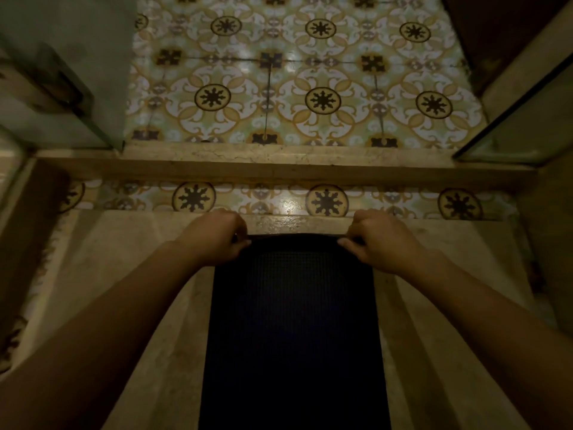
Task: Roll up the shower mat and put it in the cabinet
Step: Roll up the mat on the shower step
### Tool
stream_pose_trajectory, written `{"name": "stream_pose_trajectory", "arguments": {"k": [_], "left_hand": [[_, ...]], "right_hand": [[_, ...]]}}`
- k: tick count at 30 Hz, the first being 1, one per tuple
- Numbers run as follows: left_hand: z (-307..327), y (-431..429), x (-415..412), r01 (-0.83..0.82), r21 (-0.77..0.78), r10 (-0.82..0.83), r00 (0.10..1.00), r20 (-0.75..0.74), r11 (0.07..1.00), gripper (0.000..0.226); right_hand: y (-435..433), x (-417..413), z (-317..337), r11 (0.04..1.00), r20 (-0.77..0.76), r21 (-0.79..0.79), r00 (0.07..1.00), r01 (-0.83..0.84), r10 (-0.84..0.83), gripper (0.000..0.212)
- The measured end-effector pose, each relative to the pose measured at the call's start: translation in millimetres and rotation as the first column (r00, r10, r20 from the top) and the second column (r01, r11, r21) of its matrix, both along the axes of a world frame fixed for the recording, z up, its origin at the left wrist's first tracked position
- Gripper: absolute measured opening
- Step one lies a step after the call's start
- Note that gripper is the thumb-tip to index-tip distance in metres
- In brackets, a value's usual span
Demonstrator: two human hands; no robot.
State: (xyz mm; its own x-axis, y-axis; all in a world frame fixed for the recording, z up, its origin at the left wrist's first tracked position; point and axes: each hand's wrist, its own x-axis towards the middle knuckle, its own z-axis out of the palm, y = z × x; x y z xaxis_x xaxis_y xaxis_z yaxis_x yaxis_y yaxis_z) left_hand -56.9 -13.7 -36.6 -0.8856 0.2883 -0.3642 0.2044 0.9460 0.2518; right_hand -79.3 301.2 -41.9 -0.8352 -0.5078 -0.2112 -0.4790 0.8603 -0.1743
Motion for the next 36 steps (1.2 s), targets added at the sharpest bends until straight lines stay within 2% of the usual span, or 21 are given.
{"name": "stream_pose_trajectory", "arguments": {"k": [1, 3, 6, 8, 10, 12, 15, 19, 24, 30, 36], "left_hand": [[1.4, -0.8, -3.8, -0.024, -0.004, 0.024, 0.999, 0.030, 1.000, 0.019], [3.3, 0.5, -9.7, -0.047, -0.036, 0.049, 0.996, 0.070, 0.998, 0.016], [1.1, 5.0, -10.0, -0.049, -0.044, 0.052, 0.995, 0.087, 0.998, 0.026], [-4.5, 5.9, -2.9, -0.050, -0.026, 0.052, 0.996, 0.066, 0.998, 0.034], [-9.8, 4.2, 5.5, -0.067, -0.005, 0.067, 0.997, 0.046, 0.998, 0.031], [-10.3, 1.0, 11.7, -0.130, 0.052, 0.126, 0.990, 0.070, 0.990, 0.031], [-8.5, 1.4, 16.0, -0.137, 0.075, 0.132, 0.990, 0.057, 0.988, 0.031], [-8.7, 10.6, 15.9, -0.044, -0.021, 0.044, 0.999, -0.021, 0.999, 0.022], [-15.4, 17.6, 20.5, 0.052, -0.157, -0.068, 0.993, -0.098, 0.986, 0.022], [-17.2, 20.5, 13.0, 0.079, -0.100, -0.102, 0.961, -0.257, 0.992, 0.041], [-24.7, 28.8, 15.3, -0.017, -0.072, -0.002, 0.966, -0.260, 0.997, 0.039]], "right_hand": [[2.3, -3.6, 2.0, 1.000, 0.047, -0.022, 0.999, 0.007, -0.005, 0.030], [1.1, -10.0, 3.9, 0.999, 0.107, -0.027, 0.994, 0.031, -0.028, 0.027], [-5.1, -13.0, 1.8, 0.993, 0.208, -0.018, 0.972, 0.114, -0.108, 0.023], [-4.7, -8.2, -3.6, 0.976, 0.275, -0.079, 0.945, 0.203, -0.174, 0.031], [-2.2, -0.8, -9.0, 0.952, 0.301, -0.146, 0.928, 0.270, -0.218, 0.041], [-3.7, 2.3, -11.1, 0.968, 0.281, -0.116, 0.942, 0.222, -0.183, 0.042], [-7.6, -1.0, -7.7, 0.991, 0.268, -0.025, 0.956, 0.131, -0.120, 0.030], [-10.5, 2.7, -8.8, 0.983, 0.221, -0.030, 0.960, 0.183, -0.172, 0.029], [-11.6, 6.4, -9.4, 0.995, 0.128, -0.014, 0.987, 0.096, -0.093, 0.025], [-12.5, 6.7, -11.8, 0.997, -0.036, -0.061, 0.998, 0.042, -0.044, 0.022], [-7.9, 1.3, -17.8, 0.998, -0.041, -0.063, 0.999, 0.023, -0.025, 0.026]]}}
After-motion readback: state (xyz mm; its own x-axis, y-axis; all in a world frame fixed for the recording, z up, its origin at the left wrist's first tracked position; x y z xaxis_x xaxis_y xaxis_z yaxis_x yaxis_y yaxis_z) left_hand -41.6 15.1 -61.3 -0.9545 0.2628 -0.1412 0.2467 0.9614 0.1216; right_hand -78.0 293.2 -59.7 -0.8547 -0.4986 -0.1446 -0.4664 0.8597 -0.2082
